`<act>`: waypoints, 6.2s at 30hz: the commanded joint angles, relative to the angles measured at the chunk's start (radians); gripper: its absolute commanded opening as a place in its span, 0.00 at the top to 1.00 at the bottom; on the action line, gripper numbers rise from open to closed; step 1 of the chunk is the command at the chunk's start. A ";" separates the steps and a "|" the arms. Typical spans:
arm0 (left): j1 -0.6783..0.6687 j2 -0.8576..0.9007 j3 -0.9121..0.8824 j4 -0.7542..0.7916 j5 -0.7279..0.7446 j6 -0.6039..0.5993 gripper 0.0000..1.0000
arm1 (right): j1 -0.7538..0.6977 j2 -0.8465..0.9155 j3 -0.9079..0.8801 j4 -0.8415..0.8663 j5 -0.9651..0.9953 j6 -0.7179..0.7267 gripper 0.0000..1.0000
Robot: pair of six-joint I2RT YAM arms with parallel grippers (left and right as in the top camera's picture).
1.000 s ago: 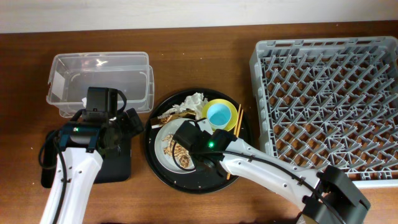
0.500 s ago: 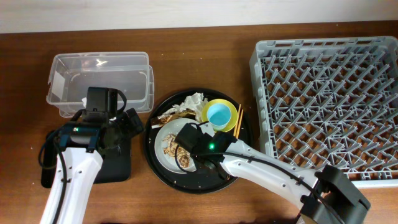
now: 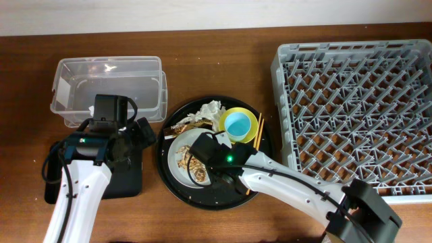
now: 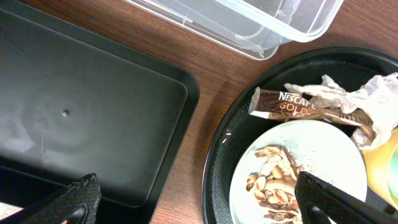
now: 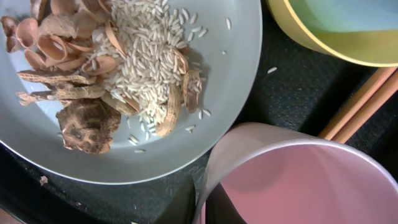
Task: Sort waste into correct bins and load items into the dishwasher rack
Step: 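Carry the pink cup to the rack's back right and release it, then reach the right gripper to the blue cup in the yellow bowl and grasp, then carry the blue cup into the rack beside the pink cup and release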
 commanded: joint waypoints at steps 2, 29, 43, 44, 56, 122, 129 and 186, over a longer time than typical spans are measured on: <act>0.004 -0.006 0.016 -0.002 0.006 0.008 0.01 | -0.004 -0.002 0.127 -0.084 -0.002 0.007 0.96; 0.004 -0.006 0.016 -0.002 0.006 0.008 0.01 | -1.430 0.152 0.668 -0.547 -1.444 -0.914 0.96; 0.004 -0.006 0.016 -0.002 0.006 0.008 0.01 | -1.431 0.475 0.617 -0.446 -1.525 -0.913 0.96; 0.004 -0.006 0.016 -0.002 0.006 0.008 0.01 | -1.431 0.476 0.615 -0.448 -1.501 -0.909 0.96; 0.004 -0.006 0.016 -0.002 0.006 0.008 0.01 | -1.453 0.476 0.489 -0.452 -1.475 -0.857 0.96; 0.004 -0.006 0.016 -0.002 0.006 0.008 0.01 | -1.432 0.423 0.995 -0.773 -0.626 -0.494 0.92; 0.004 -0.006 0.016 -0.002 0.006 0.008 0.01 | -1.093 0.327 0.995 -0.705 -0.624 -0.588 0.89; 0.004 -0.006 0.016 -0.002 0.006 0.008 0.01 | -1.220 0.305 1.268 -0.871 -0.727 -0.649 0.96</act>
